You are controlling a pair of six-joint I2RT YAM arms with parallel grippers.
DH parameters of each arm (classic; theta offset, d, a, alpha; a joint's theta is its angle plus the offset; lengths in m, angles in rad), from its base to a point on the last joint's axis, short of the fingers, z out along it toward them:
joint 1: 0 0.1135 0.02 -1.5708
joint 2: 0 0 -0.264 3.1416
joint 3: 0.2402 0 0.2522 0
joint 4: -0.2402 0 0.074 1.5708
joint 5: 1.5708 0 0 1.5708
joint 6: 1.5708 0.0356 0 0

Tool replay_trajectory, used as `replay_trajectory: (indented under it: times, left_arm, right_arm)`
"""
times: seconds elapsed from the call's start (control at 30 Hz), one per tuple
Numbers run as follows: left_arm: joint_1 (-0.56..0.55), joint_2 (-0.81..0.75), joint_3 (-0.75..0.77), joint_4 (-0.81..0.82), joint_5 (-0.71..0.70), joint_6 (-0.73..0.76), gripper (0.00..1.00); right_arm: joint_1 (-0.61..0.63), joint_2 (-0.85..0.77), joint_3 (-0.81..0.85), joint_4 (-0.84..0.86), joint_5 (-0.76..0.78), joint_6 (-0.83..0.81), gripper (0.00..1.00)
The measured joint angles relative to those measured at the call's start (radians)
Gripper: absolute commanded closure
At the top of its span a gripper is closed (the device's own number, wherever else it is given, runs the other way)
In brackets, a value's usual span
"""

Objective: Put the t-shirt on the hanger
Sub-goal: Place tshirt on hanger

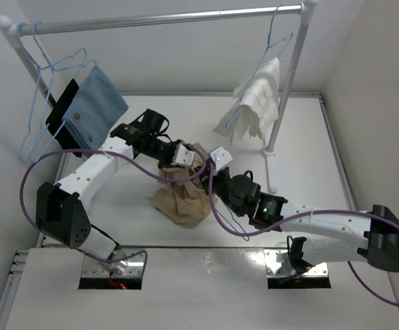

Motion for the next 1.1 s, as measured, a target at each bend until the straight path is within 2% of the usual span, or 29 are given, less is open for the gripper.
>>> replay_trajectory:
  times: [0.17, 0.27, 0.43, 0.5, 0.6, 0.63, 0.7, 0.93, 1.0, 1.03, 1.1]
  left_arm:
    - [-0.009, -0.001, 0.018, -0.011, 0.074, -0.055, 0.75]
    - [-0.021, -0.007, 0.011, -0.018, 0.086, -0.058, 0.72]
    - [-0.042, -0.026, -0.031, -0.019, 0.104, -0.063, 0.62]
    - [-0.048, -0.026, -0.043, -0.016, 0.107, -0.062, 0.62]
    - [-0.056, -0.026, -0.058, -0.011, 0.103, -0.063, 0.67]
    - [-0.056, -0.026, -0.061, -0.008, 0.102, -0.062, 0.81]
    - [-0.056, -0.026, -0.063, 0.002, 0.098, -0.055, 1.0]
    - [-0.08, -0.024, -0.066, -0.024, 0.057, -0.039, 1.0]
    - [-0.087, -0.024, -0.065, -0.026, 0.038, -0.04, 1.0]
    - [-0.091, -0.024, -0.065, -0.028, 0.029, -0.04, 1.0]
    - [-0.095, -0.03, -0.065, -0.037, 0.002, -0.048, 1.0]
  right_arm:
    - [0.0, 0.005, 0.0, 0.003, 0.0, 0.001, 1.0]
    - [0.0, 0.009, 0.0, 0.004, -0.002, 0.001, 1.0]
    - [0.001, 0.033, 0.0, 0.002, -0.015, 0.002, 1.0]
    - [0.001, 0.04, 0.0, -0.004, -0.018, 0.004, 1.0]
    - [0.002, 0.046, 0.0, -0.018, -0.019, 0.007, 1.0]
    - [0.002, 0.046, 0.0, -0.021, -0.02, 0.009, 1.0]
    - [0.004, 0.046, 0.0, -0.025, -0.018, 0.013, 1.0]
    - [-0.002, 0.043, 0.0, -0.043, -0.023, 0.01, 1.0]
    - [-0.002, 0.041, 0.0, -0.053, -0.027, 0.019, 0.93]
    - [-0.002, 0.037, 0.0, -0.064, -0.029, 0.027, 0.71]
    - [-0.002, 0.02, -0.004, -0.084, -0.019, 0.048, 0.49]
